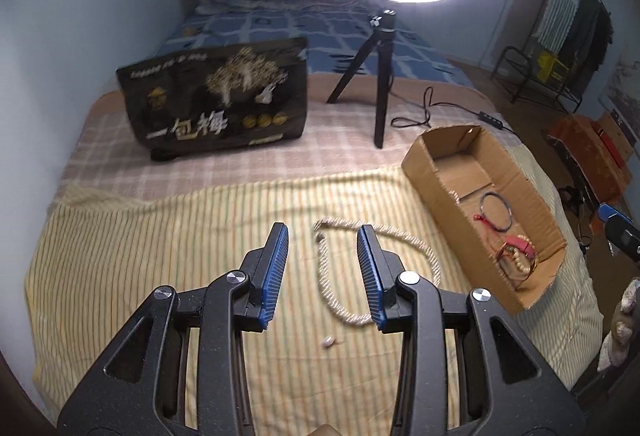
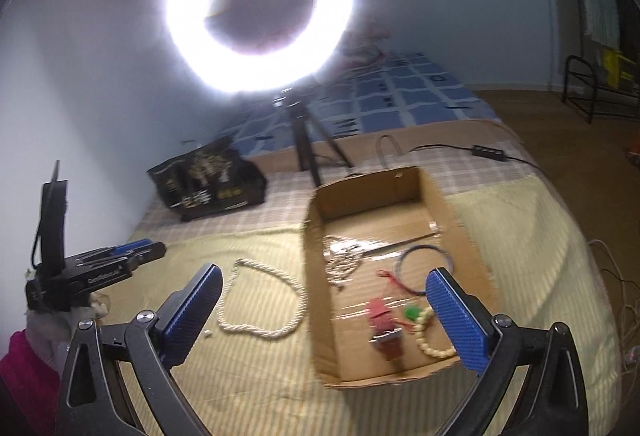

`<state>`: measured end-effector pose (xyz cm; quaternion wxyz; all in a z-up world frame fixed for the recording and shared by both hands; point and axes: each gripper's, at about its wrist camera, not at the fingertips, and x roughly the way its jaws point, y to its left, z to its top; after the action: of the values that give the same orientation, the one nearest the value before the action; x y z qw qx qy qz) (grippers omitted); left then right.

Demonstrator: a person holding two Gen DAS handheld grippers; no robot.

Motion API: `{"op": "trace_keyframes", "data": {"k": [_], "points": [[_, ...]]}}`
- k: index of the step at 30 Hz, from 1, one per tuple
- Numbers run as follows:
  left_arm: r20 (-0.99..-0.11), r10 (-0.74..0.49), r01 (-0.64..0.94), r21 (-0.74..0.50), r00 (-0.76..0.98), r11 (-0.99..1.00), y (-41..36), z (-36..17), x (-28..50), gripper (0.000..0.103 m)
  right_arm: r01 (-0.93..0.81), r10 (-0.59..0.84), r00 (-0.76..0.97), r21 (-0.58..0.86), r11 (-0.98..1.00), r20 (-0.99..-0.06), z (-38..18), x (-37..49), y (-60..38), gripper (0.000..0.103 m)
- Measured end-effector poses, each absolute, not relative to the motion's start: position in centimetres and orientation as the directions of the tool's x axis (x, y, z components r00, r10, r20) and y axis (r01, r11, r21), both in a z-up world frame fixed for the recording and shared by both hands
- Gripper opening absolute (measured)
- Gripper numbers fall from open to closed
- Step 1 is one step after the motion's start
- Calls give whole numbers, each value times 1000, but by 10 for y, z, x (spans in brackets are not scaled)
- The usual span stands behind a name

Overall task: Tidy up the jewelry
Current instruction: 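Move the left tool to the second pearl stud while the right tool approaches the white pearl necklace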

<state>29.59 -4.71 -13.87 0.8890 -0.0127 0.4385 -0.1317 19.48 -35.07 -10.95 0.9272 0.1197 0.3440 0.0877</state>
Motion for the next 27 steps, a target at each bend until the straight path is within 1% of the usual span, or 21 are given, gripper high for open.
{"op": "trace_keyframes", "data": {"k": [4, 9, 12, 14, 16, 21, 27], "points": [[-799, -234, 241, -115, 554, 964, -41, -154, 285, 36, -144, 291, 721, 275, 951, -628, -115, 197, -328, 102], [-828, -242, 294, -98, 506, 951, -42, -174, 269, 36, -196, 357, 658, 307, 931, -663, -127, 203, -306, 97], [-841, -250, 326, -93, 481, 941, -46, -185, 262, 36, -205, 403, 597, 354, 912, -694, -139, 210, -297, 89], [-847, -260, 338, -103, 463, 936, -46, -191, 259, 36, -191, 427, 552, 390, 901, -716, -148, 214, -292, 84], [-852, -270, 355, -107, 449, 929, -48, -196, 256, 36, -163, 438, 511, 416, 894, -740, -159, 218, -286, 81], [-855, -294, 388, -120, 427, 914, -51, -204, 251, 36, -87, 442, 446, 454, 887, -778, -182, 224, -277, 79], [-873, -286, 433, -98, 395, 896, -60, -221, 246, 36, -3, 426, 398, 463, 886, -813, -206, 230, -268, 64]]}}
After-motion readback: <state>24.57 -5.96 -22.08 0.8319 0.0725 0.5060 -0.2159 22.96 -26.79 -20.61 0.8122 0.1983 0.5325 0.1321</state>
